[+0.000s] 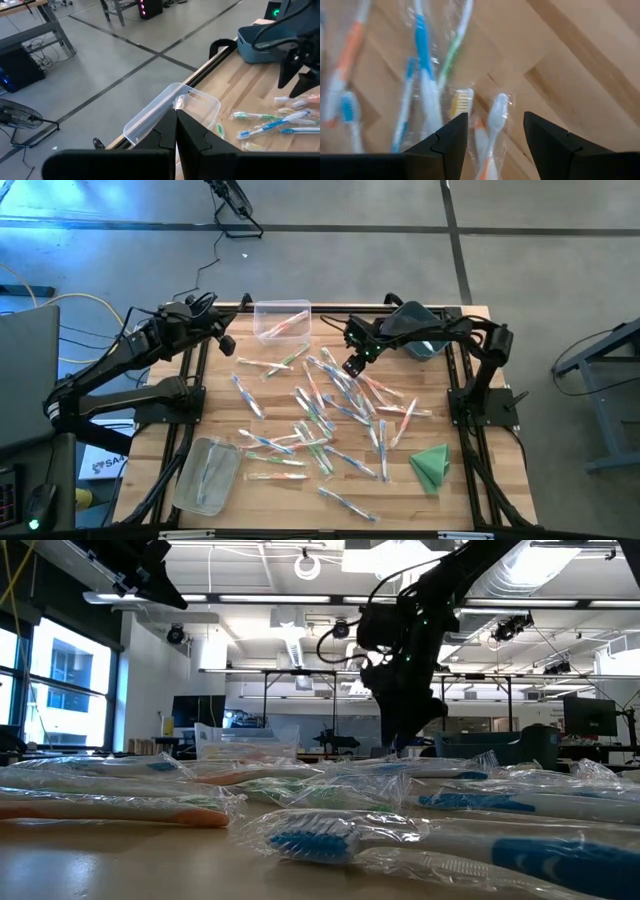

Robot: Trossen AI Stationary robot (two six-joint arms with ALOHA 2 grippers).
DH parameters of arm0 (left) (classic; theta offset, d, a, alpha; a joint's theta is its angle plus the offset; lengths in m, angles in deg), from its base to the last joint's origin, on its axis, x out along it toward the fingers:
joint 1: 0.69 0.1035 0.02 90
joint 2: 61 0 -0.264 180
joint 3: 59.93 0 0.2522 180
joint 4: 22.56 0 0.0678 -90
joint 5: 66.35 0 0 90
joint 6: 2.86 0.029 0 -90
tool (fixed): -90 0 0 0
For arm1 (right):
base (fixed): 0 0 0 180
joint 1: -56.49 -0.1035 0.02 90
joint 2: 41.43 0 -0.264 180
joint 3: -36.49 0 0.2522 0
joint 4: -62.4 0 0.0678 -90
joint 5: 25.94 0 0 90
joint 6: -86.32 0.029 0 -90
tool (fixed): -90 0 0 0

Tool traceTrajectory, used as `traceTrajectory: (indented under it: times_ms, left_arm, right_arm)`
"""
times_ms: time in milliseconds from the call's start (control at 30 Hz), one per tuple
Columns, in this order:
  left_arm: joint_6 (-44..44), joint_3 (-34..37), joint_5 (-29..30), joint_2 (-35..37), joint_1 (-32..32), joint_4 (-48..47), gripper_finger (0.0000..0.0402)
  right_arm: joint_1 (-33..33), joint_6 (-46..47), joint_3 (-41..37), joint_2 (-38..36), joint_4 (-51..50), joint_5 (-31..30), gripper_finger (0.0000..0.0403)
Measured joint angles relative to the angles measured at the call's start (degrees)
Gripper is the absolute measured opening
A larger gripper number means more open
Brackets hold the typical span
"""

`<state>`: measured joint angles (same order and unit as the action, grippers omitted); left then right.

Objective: Pick & Place Toothbrushes
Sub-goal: Put the orange toothbrush into the transparent bin

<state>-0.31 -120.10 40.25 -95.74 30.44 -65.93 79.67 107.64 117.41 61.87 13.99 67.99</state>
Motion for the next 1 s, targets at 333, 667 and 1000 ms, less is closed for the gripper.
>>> traceTrajectory:
  times_ms: [333, 667, 1000]
  left_arm:
    - [-0.05, 0.00, 0.00, -0.01, 0.00, 0.06, 0.0000]
    - [-0.07, 0.00, 0.00, 0.00, 0.00, 0.31, 0.0000]
    - [0.03, 0.00, 0.00, 0.00, 0.00, 0.29, 0.0000]
  right_arm:
    - [0.04, -0.12, -0.02, 4.03, 0.72, -1.38, 0.0185]
    - [0.58, -1.90, -0.02, 4.03, 1.21, -2.10, 0.0106]
    - [0.59, -2.06, -0.03, 4.03, 1.26, -1.91, 0.0068]
